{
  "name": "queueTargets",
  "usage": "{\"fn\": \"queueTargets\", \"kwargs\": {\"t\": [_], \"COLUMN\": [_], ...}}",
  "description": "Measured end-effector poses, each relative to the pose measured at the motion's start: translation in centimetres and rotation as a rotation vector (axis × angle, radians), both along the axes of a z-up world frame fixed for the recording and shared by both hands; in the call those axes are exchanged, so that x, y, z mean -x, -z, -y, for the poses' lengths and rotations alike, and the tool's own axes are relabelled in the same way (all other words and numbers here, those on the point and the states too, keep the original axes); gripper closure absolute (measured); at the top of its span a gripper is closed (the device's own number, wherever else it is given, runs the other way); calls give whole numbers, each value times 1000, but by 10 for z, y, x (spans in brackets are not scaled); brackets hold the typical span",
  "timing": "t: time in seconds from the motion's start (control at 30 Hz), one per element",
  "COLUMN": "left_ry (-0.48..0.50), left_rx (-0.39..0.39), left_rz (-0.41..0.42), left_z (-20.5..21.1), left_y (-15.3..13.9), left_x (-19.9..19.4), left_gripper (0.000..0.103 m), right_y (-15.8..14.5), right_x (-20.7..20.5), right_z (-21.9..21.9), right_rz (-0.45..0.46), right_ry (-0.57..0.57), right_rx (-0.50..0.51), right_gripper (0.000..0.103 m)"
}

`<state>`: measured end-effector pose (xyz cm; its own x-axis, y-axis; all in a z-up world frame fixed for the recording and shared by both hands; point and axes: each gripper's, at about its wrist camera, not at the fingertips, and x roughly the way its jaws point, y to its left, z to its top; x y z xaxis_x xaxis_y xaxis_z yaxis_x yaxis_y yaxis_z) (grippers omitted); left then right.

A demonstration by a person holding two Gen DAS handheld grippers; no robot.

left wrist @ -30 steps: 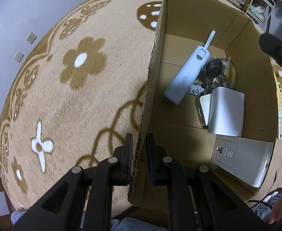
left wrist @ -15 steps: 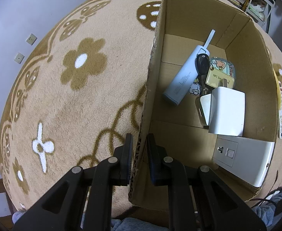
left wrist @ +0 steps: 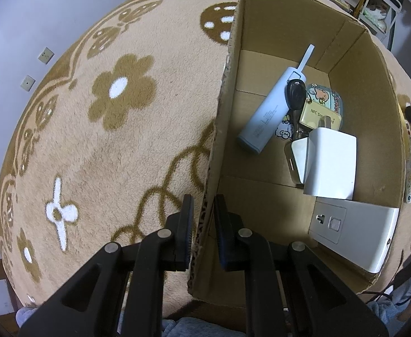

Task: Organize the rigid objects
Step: 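Return the right gripper to the pile and grasp the bunch of keys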

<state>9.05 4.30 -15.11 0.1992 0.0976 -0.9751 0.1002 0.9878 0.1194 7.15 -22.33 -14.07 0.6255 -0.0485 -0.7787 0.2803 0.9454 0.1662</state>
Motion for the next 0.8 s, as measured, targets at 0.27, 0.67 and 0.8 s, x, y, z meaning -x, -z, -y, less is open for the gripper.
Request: {"fn": "queueTargets", "kwargs": {"t": [0.27,0.67,0.8], "left_ry": [5,10,13], "left_rx": [-10,2,-4], "left_rz": [2,0,1], "left_z": [0,0,1], "left_y": [0,0,1], "left_x": [0,-1,-1], "left_gripper": [89,91,91], "right_y": [39,68,65], "right_x": [-6,0,2], "right_z": [5,17,20], "right_rz": [-160,-159,-155], "right_ry": [2,88,103], "right_rx": [-95,-187,-167], "right_gripper": [35,43,66]}}
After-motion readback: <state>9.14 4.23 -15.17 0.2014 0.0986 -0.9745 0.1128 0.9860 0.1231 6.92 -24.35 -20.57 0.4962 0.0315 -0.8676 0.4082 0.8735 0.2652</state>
